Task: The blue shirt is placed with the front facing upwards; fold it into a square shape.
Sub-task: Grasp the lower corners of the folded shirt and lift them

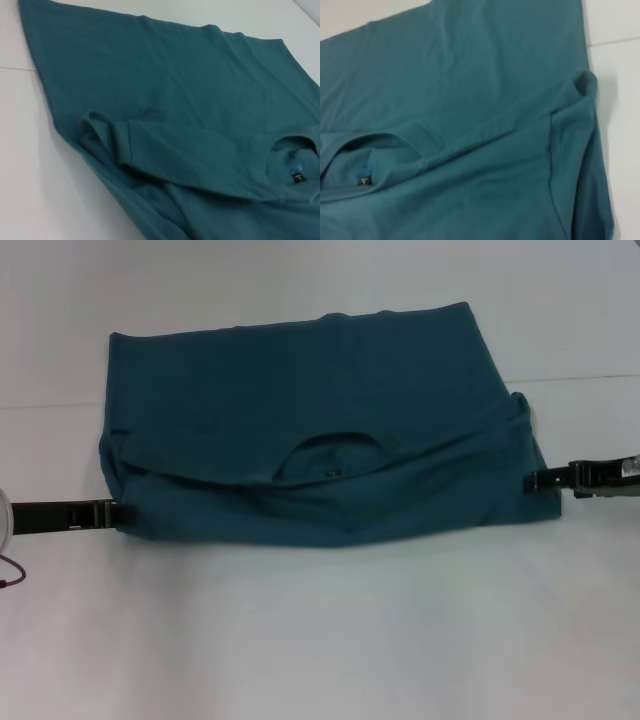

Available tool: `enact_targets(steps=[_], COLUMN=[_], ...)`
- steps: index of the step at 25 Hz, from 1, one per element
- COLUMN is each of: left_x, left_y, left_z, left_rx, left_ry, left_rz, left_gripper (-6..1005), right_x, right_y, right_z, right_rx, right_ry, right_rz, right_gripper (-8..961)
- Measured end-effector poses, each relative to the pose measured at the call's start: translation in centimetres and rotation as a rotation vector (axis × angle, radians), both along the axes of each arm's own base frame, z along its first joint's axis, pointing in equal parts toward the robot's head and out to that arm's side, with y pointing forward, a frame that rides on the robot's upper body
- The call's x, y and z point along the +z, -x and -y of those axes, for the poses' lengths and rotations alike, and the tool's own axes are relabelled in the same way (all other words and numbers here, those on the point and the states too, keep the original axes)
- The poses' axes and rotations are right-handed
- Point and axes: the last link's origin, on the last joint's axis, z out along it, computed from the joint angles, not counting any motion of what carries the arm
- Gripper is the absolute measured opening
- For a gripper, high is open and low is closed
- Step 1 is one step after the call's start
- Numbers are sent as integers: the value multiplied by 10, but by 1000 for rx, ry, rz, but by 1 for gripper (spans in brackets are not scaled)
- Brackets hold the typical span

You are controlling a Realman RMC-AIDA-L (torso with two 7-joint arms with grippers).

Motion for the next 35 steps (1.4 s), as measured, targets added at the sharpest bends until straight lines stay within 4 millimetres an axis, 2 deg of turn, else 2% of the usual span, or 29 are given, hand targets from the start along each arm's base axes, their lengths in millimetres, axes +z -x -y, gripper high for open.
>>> enact_targets(steps=[4,18,23,35], left_x=[0,-1,-1,4], left_y=[0,-1,-1,2], left_z=[0,-1,-1,2], left_rx=[0,-2,-2,3], left_ry=[-2,-1,-3,-2], left_rz=[0,1,0,0], left_gripper=[13,13,12,12], right_x=[-7,-20,-20,-17], right_y=[-4,-5,-6,-11], right_z=[-1,0,0,10], right_rx=[-9,-9,-7,15], right_ry=[1,28,42,76], right_rz=[4,20,45,32], right_gripper=[917,864,676,147])
